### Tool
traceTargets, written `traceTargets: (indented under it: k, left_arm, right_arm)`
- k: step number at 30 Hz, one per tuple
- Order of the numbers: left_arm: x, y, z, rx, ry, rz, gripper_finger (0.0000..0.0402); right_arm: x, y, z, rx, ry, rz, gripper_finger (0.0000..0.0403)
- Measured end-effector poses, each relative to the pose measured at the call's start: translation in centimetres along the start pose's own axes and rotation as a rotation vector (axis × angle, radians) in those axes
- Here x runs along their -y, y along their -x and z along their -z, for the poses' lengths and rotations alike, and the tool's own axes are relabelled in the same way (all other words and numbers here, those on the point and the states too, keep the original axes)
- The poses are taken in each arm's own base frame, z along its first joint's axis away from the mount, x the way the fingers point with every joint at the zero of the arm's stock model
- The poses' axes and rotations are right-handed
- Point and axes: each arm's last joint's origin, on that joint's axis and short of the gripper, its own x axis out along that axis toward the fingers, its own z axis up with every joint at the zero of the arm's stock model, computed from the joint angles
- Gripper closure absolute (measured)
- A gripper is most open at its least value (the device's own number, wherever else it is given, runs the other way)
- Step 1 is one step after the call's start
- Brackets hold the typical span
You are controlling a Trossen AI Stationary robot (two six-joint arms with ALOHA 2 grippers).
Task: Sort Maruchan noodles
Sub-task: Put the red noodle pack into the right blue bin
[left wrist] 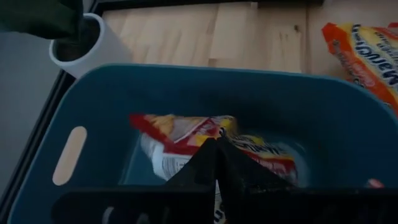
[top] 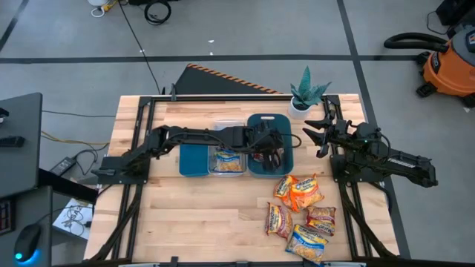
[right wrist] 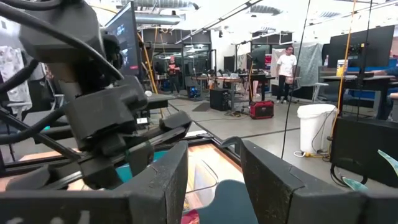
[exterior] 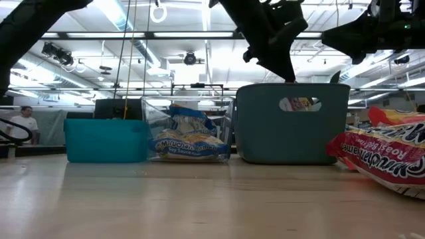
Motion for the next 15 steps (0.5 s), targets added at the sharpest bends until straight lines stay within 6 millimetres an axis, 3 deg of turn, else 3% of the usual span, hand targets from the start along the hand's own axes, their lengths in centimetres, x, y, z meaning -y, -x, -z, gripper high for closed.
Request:
traceTargets:
  k: [15]
  left_arm:
    - [0.75, 0.26, 0.69, -0.068, -0.023, 0.011, 0.0388]
  right_arm:
    - [0.00, 0.00, 0.00, 0.000, 0.000, 0.000, 0.0250]
